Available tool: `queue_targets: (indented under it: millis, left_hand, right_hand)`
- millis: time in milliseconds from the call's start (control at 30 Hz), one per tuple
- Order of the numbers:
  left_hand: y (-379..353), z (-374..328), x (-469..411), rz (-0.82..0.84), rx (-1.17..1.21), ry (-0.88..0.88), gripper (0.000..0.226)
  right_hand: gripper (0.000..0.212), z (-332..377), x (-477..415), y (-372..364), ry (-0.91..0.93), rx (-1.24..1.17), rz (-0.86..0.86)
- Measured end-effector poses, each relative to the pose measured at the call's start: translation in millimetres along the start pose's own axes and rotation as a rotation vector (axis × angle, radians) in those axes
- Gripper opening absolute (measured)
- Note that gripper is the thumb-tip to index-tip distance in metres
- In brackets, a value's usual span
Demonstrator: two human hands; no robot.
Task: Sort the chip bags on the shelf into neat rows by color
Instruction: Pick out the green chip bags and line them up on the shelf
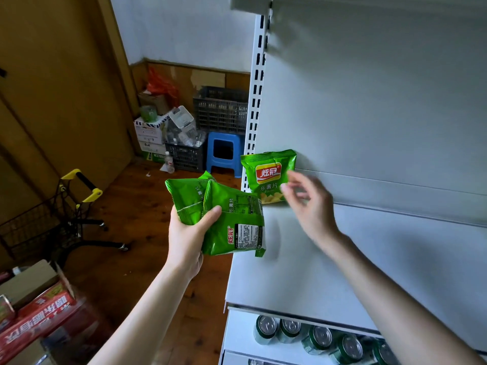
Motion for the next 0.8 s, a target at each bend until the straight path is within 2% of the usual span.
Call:
queue_targets:
  millis: [67, 200, 300, 400, 500, 633, 667, 767, 800]
  left_hand:
    - [-6.9, 0.4, 1.3, 0.024, 0.032, 0.004, 0.056]
    - [-21.0, -2.0, 6.4, 0.089, 0.070, -0.003, 0.051]
    - [-21.9, -4.0, 6.2, 0.094, 0.091, 0.025, 0.034]
    - [-23.0, -5.6, 6.2, 0.111, 0.082, 0.031, 0.031]
    - [-24.1, -6.9, 6.4, 0.107, 0.081, 0.033, 0.033]
    - [-14.5, -8.9, -0.2, 0.038, 0.039, 0.005, 0.026]
    - [-11.2, -8.6, -1.3, 0.026, 0.027, -0.005, 0.024]
    - [-7.4, -4.9, 0.1, 0.042, 0.016, -0.002, 0.024]
    - [-8.0, -3.6, 2.0, 0.057, 0.012, 0.000, 0.025]
  right_hand:
    - [0.047, 31.0, 16.5, -14.0, 0.016, -0.047, 0.203]
    - [0.088, 54.5, 40.5, -36.2, -0.051, 0.127, 0.585]
    - [0.104, 57.6, 43.7, -36.4, -0.090, 0.189, 0.724]
    - [0.108, 58.8, 45.7, -35.7, -0.084, 0.223, 0.802]
    - [0.084, 59.5, 38.9, -31.2, -0.106, 0.109, 0.676]
    - [0.021, 48.4, 12.6, -10.6, -0.181, -0.145, 0.394]
    - [0.020, 43.2, 6.4, -5.6, -0.232, -0.213, 0.324]
    - [0.049, 26.0, -4.9, 2.8, -0.370, -0.379, 0.165]
    - [0.045, 23.1, -6.1, 3.2, -0.397, -0.410, 0.145]
Point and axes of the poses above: each hand's wrist, its own x-axis away from the middle knuckle, its own y-axis out of the back of the hand, z = x × y, the point moved 4 cm from there along -x, towards the middle knuckle
